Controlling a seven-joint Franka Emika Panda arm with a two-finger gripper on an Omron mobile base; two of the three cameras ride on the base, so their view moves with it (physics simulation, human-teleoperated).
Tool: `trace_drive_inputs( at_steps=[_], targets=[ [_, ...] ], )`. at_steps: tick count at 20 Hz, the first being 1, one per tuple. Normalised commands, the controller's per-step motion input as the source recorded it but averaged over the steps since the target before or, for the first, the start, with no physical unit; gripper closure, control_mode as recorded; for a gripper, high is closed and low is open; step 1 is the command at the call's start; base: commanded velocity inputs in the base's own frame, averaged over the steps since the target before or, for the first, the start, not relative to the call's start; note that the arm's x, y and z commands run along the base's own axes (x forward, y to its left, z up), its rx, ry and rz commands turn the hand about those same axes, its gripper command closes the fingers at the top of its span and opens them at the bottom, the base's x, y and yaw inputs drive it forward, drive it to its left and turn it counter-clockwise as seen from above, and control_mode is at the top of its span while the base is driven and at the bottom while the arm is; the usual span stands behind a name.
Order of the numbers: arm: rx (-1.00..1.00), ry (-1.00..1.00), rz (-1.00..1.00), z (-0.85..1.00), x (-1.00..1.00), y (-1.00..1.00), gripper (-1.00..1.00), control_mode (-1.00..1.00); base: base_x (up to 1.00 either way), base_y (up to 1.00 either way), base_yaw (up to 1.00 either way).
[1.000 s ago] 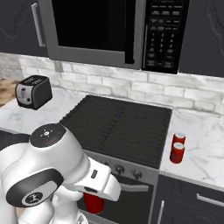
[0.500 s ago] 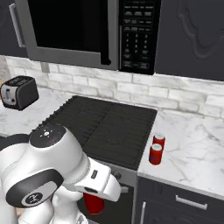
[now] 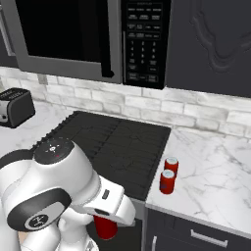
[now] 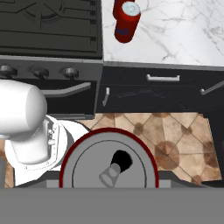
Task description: Four empty soda cans are scattered around the kitchen. Gather all the cans and cluster them next to the stove for recycling.
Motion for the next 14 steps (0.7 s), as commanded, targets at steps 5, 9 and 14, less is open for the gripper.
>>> trace_drive_inputs(
  at_steps=[5, 9, 14],
  targets=[
    [0.0, 0.0, 0.0, 0.0, 0.0, 0.0, 1.0, 1.0, 0.18, -0.86, -0.04],
    [0.0, 0.0, 0.0, 0.0, 0.0, 0.0, 1.0, 1.0, 0.25, -0.83, -0.04],
    [0.0, 0.0, 0.0, 0.0, 0.0, 0.0, 1.0, 1.0, 0.28, -0.41, -0.01]
  ],
)
